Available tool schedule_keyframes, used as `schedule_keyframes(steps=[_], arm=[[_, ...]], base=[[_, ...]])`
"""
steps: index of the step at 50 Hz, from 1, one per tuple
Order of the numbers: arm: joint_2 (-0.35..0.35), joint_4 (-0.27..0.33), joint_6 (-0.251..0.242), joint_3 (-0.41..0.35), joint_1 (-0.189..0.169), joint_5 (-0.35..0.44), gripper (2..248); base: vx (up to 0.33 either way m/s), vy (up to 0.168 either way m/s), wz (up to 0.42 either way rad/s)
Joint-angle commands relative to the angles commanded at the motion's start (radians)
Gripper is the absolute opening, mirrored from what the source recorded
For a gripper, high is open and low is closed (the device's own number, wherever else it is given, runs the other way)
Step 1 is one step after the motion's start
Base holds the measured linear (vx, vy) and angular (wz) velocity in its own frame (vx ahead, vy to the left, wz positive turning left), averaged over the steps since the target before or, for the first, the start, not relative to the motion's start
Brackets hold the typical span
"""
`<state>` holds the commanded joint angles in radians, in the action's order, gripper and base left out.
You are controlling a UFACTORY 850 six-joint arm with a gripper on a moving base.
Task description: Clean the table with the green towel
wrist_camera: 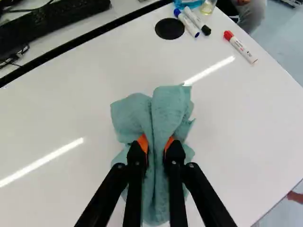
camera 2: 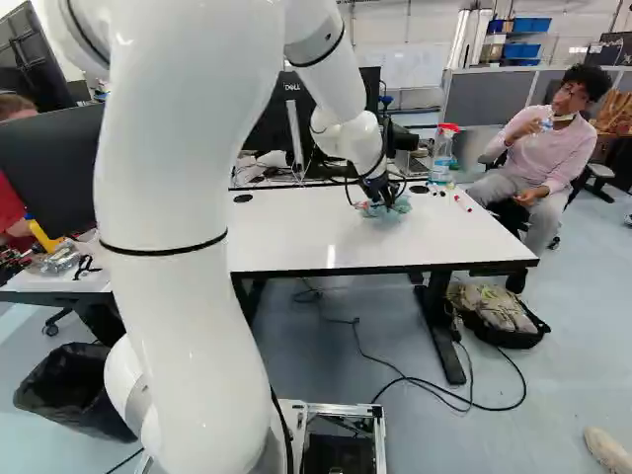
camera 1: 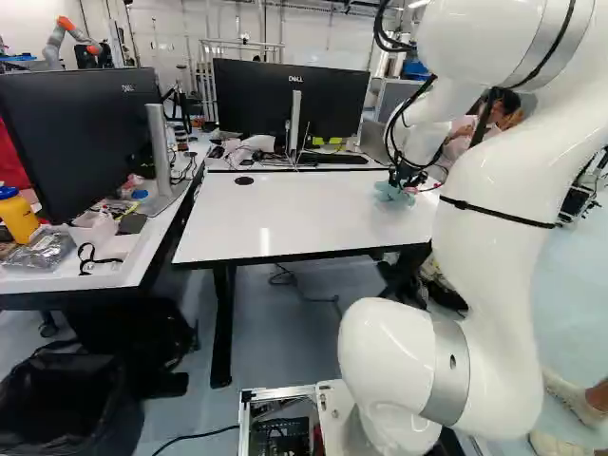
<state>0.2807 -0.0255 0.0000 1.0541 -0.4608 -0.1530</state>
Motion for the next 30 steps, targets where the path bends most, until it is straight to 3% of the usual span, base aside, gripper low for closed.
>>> schedule_keyframes(steps=[30], arm=[[-0.220,0.000,0.000,-0.184,0.014,-0.079,55]], base=[[0.000,0.000,0.000]])
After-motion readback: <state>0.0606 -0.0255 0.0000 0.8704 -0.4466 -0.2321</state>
